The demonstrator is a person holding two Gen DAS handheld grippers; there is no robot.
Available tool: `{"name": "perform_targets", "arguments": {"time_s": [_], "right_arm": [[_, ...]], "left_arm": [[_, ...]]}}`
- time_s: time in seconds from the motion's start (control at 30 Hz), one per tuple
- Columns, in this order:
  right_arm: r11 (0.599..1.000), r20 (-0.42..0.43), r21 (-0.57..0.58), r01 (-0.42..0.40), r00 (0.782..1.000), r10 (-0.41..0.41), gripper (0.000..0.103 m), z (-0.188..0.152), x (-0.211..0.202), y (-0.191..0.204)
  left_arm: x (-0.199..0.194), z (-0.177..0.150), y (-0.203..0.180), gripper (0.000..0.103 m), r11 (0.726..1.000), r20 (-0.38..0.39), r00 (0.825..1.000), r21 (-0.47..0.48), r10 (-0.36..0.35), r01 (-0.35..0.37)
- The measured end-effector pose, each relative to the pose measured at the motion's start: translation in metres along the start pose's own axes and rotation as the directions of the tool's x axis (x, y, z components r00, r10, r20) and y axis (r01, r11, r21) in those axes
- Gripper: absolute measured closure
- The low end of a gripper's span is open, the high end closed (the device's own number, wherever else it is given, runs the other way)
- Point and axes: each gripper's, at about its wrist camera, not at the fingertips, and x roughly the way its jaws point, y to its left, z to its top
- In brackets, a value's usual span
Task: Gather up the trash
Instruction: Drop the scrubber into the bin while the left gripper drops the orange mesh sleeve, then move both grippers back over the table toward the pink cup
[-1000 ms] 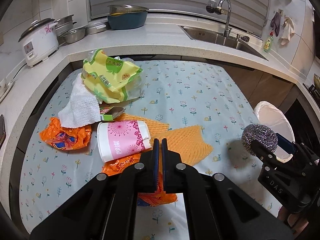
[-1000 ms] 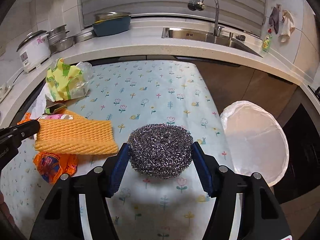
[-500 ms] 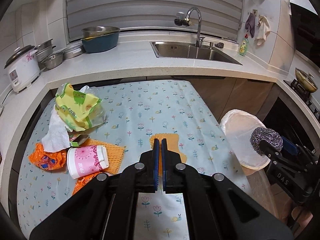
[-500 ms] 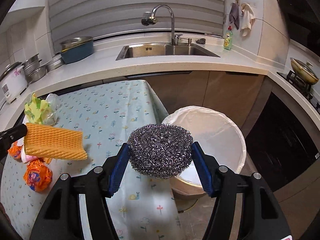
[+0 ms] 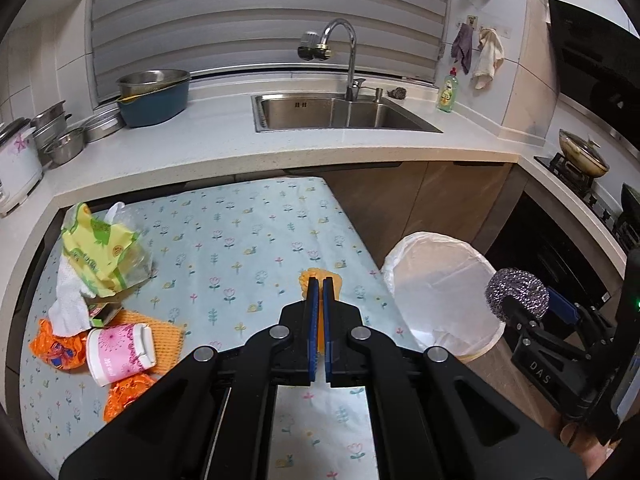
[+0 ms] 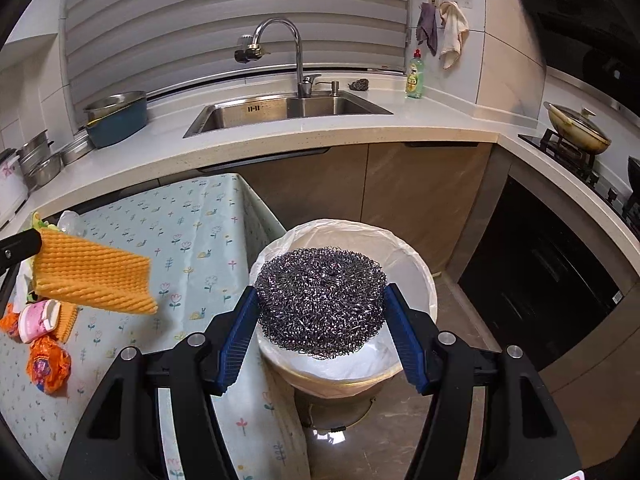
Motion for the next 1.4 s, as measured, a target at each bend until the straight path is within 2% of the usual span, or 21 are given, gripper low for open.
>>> {"name": "perform_targets", "arguments": {"time_s": [0.17, 0.33, 0.63, 0.77, 0.97, 1.17, 1.4], "right_arm": [[1.000, -0.012, 0.010, 0.026, 1.000, -0.026, 0.042, 0.001, 0.010, -0.015], [0.999, -0.028, 0.030, 0.040, 0.999, -0.039, 0.042, 0.002, 0.022, -0.026], [0.997, -0.049, 0.057, 0.043, 0.998, -0.040, 0.041, 0.006, 0.042, -0.035], [0.997, -0.057, 0.063, 0.033, 0.998, -0.030, 0.038, 0.011, 0.050, -0.036], [0.997, -0.024, 0.063, 0.036, 0.999, -0.034, 0.030, 0.020, 0.048, -0.034], [0.998, -0.004, 0.050, 0.026, 1.000, -0.026, 0.029, 0.027, 0.039, -0.025], [1.000, 0.028, 0.011, -0.003, 1.000, 0.002, 0.028, 0.033, 0.020, -0.001]], "left_arm": [[0.025, 0.015, -0.037, 0.101, 0.994, -0.031, 0.995, 0.038, -0.100, 0.101], [0.058, 0.023, -0.067, 0.101, 0.981, -0.074, 0.981, 0.058, -0.178, 0.182], [0.099, 0.027, -0.094, 0.101, 0.970, -0.127, 0.969, 0.090, -0.212, 0.224], [0.108, 0.027, -0.097, 0.097, 0.970, -0.141, 0.968, 0.093, -0.208, 0.222], [0.104, 0.029, -0.089, 0.069, 0.979, -0.111, 0.979, 0.087, -0.173, 0.183], [0.094, 0.033, -0.073, 0.060, 0.989, -0.074, 0.989, 0.073, -0.126, 0.132], [0.075, 0.033, -0.048, 0.059, 0.997, -0.032, 0.998, 0.043, -0.062, 0.064]]}}
